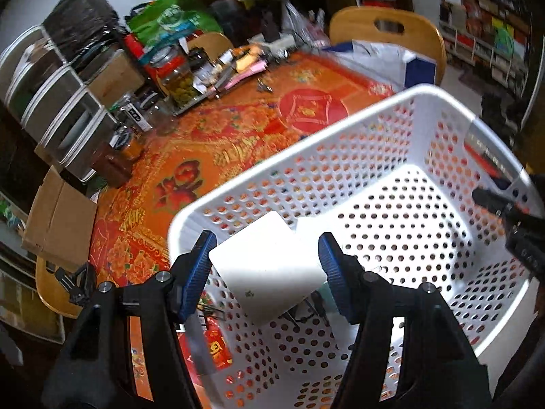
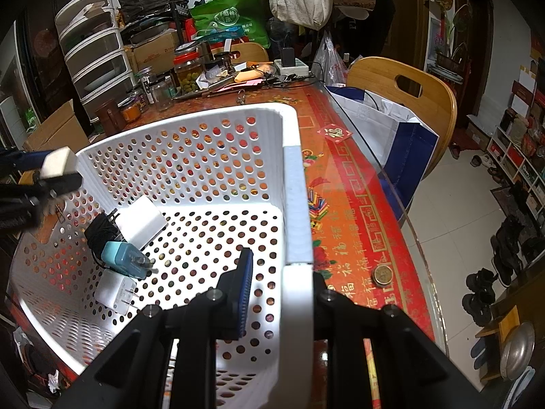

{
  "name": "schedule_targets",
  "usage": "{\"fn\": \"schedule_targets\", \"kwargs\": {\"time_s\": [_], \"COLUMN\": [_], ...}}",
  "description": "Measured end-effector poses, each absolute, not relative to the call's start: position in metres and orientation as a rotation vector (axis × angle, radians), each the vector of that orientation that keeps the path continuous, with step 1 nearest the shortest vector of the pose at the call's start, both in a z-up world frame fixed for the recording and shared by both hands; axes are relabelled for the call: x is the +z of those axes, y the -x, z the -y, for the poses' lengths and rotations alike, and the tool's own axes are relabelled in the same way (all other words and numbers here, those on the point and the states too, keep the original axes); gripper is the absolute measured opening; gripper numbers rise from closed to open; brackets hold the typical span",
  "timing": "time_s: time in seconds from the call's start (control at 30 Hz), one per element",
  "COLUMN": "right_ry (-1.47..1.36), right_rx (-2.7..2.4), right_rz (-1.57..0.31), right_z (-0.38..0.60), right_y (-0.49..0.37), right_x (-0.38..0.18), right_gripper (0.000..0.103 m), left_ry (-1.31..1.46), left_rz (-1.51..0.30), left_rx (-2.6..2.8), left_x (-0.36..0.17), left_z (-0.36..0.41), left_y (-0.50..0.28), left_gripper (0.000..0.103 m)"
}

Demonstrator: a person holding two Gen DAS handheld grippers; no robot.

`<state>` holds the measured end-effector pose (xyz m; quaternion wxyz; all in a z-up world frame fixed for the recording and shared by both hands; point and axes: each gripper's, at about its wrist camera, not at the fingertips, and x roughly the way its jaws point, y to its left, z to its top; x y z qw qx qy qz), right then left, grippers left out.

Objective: Organize rigid objects
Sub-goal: 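Carry the white adapter into the basket and open the left tool, then reach the left tool to the yellow toy car and grasp it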

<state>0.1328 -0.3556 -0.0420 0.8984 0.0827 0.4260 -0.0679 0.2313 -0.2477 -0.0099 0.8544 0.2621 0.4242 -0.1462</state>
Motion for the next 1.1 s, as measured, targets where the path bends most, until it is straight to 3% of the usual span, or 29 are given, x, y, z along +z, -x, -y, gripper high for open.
{"fn": "schedule_targets", "kwargs": {"time_s": [0.53,0.77,0.9,1.1], "right_ry": [-0.171,-0.170,-0.169,-0.166], "right_rx": [-0.138,-0.138,-0.136,-0.133], "right_rz": [-0.880,-0.885,-0.885,-0.891], "right_z": [0.355,0.353,0.353,0.354], "right_y": [-0.133,-0.134,-0.134,-0.134], "right_x": [-0.042,-0.043,-0.043,-0.045], "right_gripper": [0.021,0.021,0.022,0.022], "left_ry": [-0.685,-0.697,-0.673,-0.550], "left_rz": [-1.098,-1.130,-1.114,-0.980], "left_rx": [-0.303,-0.330,-0.340,-0.374], "left_x": [-0.079,-0.085,-0.080,-0.033], "left_z": [0.251,0.249,0.247,0.217], "left_y": [-0.260,-0.267,-0.267,-0.254], "left_gripper": [0.060,0.061,0.076,0.079]}}
